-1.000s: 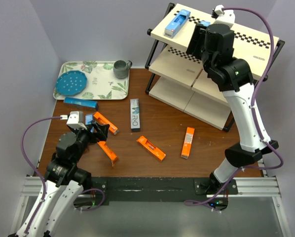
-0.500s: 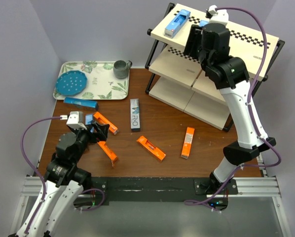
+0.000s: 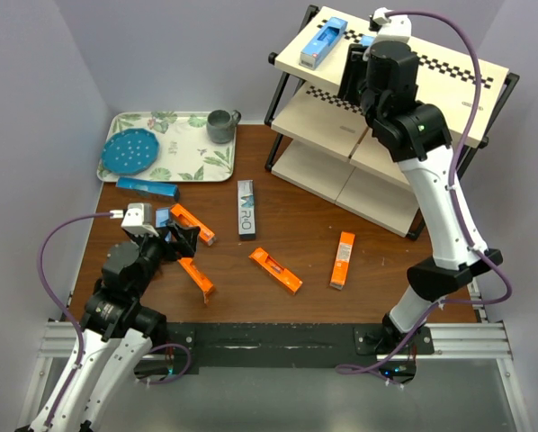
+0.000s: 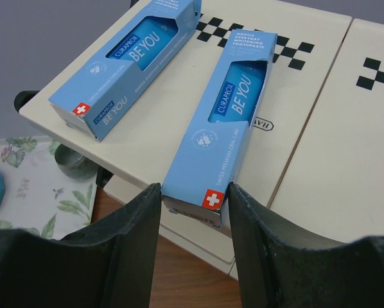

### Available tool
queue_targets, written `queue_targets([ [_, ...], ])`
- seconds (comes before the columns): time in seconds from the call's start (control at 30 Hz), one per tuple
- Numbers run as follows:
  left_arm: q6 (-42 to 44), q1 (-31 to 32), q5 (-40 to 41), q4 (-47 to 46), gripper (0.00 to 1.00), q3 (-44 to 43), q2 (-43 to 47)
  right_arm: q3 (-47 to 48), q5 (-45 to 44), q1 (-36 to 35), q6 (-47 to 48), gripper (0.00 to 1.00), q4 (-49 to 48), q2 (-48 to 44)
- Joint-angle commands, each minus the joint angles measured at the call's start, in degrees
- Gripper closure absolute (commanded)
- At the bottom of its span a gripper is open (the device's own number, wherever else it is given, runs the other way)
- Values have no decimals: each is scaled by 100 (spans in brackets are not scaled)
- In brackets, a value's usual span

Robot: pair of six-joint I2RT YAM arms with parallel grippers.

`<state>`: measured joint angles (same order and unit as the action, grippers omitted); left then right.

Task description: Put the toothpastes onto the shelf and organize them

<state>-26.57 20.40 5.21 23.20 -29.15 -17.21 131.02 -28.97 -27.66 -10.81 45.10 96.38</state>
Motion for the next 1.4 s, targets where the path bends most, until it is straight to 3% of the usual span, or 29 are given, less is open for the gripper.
queue_targets([
  [0.0,-15,25,-64,-228,6,6,42,-68,-100,50,123,53,-353,4],
  [0.57,-33,25,-12,-211,6,14,113,-51,-364,50,-307,55,-626,153],
  [0.83,-50,25,32,-211,6,6,69,-173,162,50,-361,34,-625,-356],
  [0.93,-112,25,173,-176,6,14,-27,-629,644,50,-352,25,-774,-865],
  [1.07,-366,25,638,-44,5,-12,-439,-1909,1235,50,-343,14,-1178,-1647],
  [1.37,-876,-1,1394,299,8,-179,-1871,-4563,2394,50,-431,7,-1513,-3299],
])
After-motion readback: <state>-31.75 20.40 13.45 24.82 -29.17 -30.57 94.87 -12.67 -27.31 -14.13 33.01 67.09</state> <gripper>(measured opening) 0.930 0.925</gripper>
